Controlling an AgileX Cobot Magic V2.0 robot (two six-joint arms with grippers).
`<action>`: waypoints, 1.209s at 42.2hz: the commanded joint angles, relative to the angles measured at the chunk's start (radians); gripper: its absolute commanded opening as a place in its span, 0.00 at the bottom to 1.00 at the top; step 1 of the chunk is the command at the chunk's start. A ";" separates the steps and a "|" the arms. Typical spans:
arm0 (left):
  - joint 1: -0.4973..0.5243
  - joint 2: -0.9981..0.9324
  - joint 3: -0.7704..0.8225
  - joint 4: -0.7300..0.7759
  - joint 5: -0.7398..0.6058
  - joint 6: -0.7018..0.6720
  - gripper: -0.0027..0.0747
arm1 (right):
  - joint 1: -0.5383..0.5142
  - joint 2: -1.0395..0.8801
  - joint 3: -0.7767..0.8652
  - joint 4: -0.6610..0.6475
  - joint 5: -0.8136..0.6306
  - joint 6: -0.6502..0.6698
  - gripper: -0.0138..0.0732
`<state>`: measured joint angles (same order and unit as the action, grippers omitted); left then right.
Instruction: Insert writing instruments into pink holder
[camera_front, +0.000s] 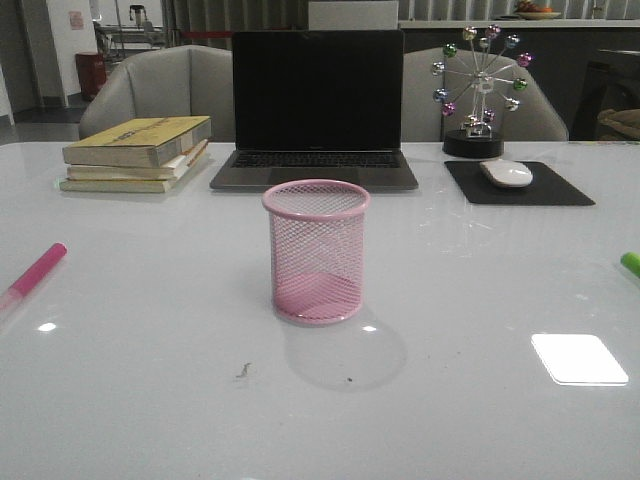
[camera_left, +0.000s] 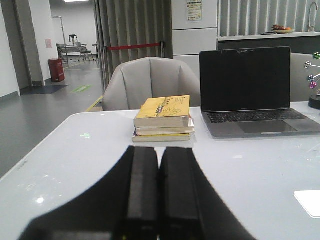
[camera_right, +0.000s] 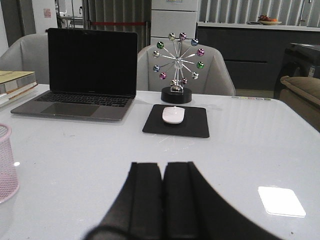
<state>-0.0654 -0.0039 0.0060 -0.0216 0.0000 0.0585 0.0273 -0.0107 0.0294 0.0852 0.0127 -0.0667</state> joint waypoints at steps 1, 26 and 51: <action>0.002 -0.021 0.003 -0.002 -0.082 -0.009 0.16 | 0.004 -0.020 -0.005 -0.002 -0.079 -0.002 0.22; 0.002 -0.021 0.003 -0.002 -0.100 -0.009 0.16 | 0.004 -0.020 -0.005 -0.023 -0.116 -0.003 0.22; 0.002 0.163 -0.598 -0.034 0.240 -0.009 0.16 | 0.004 0.137 -0.495 -0.011 0.231 -0.002 0.22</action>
<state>-0.0654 0.0758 -0.4790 -0.0302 0.2092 0.0585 0.0273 0.0466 -0.3664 0.0706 0.2305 -0.0667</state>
